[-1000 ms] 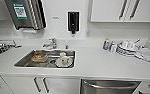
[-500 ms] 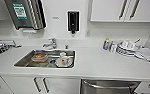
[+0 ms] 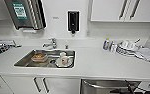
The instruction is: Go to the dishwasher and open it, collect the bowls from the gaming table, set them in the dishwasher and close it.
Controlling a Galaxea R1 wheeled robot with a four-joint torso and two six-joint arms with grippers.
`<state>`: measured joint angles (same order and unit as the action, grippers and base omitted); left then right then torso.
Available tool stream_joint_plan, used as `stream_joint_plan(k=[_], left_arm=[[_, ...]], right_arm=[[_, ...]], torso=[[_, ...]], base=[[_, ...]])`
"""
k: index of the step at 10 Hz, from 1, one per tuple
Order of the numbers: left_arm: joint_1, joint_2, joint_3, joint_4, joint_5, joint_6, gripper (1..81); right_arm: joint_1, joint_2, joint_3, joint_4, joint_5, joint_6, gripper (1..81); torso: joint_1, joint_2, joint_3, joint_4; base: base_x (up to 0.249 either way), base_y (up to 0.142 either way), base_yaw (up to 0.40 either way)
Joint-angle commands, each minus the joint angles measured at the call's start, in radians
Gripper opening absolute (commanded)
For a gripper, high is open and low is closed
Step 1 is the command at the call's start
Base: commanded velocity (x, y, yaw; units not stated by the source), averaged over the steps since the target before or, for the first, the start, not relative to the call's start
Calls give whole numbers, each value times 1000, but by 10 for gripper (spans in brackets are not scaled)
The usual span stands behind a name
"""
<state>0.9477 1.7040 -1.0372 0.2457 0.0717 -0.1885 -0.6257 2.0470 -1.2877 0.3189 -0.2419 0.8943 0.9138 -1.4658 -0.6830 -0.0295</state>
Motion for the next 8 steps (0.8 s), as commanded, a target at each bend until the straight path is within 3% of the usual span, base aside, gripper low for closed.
stream_joint_plan(k=[1, 4, 8], left_arm=[[-79, -41, 6, 3, 26, -5, 811], [-79, -32, -3, 4, 26, -3, 811], [-79, -13, -26, 4, 26, -3, 811]], right_arm=[[146, -3, -70, 26, -8, 98, 811], [155, -6, -126, 17, 84, 97, 811], [172, 21, -237, 43, 89, 112, 811]], torso=[[0, 0, 0, 0], [0, 0, 0, 0], [0, 0, 0, 0]], base=[[0, 0, 0], [0, 0, 0], [0, 0, 0]])
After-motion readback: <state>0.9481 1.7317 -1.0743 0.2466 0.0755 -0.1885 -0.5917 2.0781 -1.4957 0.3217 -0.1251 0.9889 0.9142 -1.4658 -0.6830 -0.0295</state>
